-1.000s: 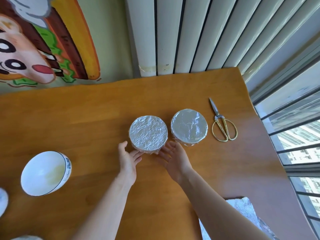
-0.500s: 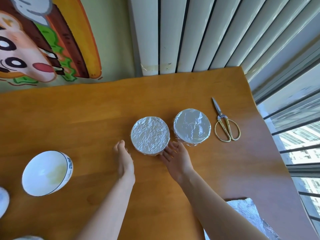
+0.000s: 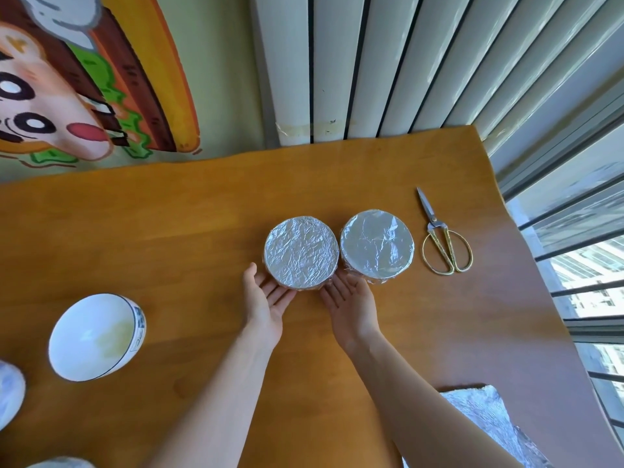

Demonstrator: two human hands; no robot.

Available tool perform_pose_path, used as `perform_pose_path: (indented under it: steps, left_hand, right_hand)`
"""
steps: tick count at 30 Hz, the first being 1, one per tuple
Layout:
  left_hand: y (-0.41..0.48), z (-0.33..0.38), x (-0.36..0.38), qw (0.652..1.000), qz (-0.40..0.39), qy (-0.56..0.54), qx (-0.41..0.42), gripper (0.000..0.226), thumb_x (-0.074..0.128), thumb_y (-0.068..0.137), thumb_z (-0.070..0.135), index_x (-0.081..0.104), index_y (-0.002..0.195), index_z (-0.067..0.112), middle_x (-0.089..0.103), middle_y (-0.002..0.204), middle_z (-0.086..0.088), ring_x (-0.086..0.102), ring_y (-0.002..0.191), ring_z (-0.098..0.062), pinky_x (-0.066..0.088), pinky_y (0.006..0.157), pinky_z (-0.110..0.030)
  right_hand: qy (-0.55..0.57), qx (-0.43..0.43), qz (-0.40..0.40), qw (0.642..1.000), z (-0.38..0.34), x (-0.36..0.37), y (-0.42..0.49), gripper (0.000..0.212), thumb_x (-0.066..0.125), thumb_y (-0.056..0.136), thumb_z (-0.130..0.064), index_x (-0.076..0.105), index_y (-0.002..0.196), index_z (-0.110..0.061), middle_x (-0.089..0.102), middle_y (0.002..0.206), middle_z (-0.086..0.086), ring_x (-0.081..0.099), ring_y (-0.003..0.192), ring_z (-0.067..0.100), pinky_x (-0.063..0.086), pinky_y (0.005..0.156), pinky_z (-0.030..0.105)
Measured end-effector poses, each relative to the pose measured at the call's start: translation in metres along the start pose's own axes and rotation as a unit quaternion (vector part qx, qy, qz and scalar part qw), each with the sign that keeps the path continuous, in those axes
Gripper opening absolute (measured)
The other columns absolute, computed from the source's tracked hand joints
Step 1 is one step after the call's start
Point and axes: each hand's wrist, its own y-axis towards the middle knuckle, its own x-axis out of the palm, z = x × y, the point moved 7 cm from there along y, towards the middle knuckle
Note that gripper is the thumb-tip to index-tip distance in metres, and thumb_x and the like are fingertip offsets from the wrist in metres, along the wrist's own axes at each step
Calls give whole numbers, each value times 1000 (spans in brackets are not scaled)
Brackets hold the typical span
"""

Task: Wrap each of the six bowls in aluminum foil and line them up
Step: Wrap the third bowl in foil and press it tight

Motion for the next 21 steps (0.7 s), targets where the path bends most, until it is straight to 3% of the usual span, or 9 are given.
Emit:
perform_pose_path:
  steps: [5,8,12,16,19,21]
  left_hand:
    - [-6,0,-8,998,18,61,24,52,37,104,42,44,143,9,57,133,-16,56,120,-28,45,104,-44]
    - [-24,-1,-31,991,52,123,30,38,41,105,31,55,132,9,59,126,-14,57,113,-26,48,99,-40]
    - [-66,-6,-85,987,39,155,27,26,45,102,22,62,119,11,69,108,-10,63,102,-23,51,90,-36]
    - [-104,-1,-160,963,79,241,91,23,46,102,15,67,111,13,72,94,-7,58,69,-11,44,60,-22]
    - [-136,23,-214,935,122,261,207,23,48,103,12,70,102,18,69,90,-4,56,66,-6,42,58,-17]
    - [-155,45,-254,914,169,251,269,23,48,103,16,71,100,21,68,93,4,60,75,-1,44,66,-14]
  right_hand:
    - [-51,16,14,998,2,-16,-8,31,36,105,-17,53,127,-4,64,121,14,62,111,25,48,96,36]
    - [-99,44,36,993,11,-27,-22,27,35,103,-14,55,117,-4,67,102,13,65,91,23,52,81,32]
    - [-216,82,23,973,40,-25,-44,24,38,99,-12,60,106,-7,69,85,10,63,72,20,49,66,27]
    - [-361,102,-60,925,90,7,-67,21,44,100,-16,62,108,-9,69,83,6,62,67,16,47,59,23]
    - [-456,125,-144,869,139,34,-92,18,46,99,-18,62,106,-12,68,90,8,63,72,17,48,59,25]
    - [-513,144,-197,823,179,46,-108,16,49,99,-21,60,108,-13,64,96,9,63,74,16,51,61,27]
